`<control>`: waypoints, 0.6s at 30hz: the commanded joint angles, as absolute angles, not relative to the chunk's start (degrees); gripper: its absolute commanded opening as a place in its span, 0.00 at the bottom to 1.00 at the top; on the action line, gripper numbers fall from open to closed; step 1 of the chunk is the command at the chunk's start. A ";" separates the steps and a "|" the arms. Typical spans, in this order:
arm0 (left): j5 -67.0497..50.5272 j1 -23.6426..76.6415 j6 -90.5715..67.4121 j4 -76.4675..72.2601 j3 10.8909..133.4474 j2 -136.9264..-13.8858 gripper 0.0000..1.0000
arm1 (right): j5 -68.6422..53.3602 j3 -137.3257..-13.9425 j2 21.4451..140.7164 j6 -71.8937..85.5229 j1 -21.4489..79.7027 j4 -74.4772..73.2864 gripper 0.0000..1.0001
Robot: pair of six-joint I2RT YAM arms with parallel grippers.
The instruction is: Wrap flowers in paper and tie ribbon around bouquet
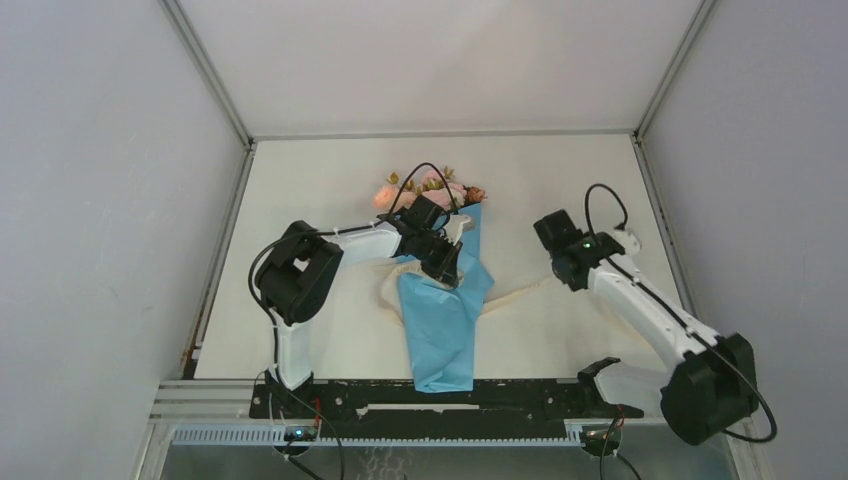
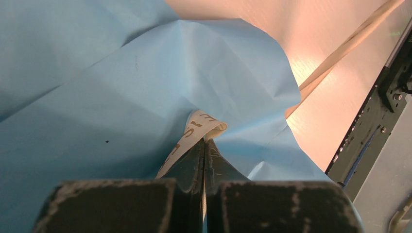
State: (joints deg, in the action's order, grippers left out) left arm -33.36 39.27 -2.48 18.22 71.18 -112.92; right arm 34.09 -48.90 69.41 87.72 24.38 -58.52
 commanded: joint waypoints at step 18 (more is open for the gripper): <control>-42.06 37.45 -3.87 19.42 74.05 -113.04 0.00 | -16.66 -38.88 63.55 15.35 49.21 11.87 0.00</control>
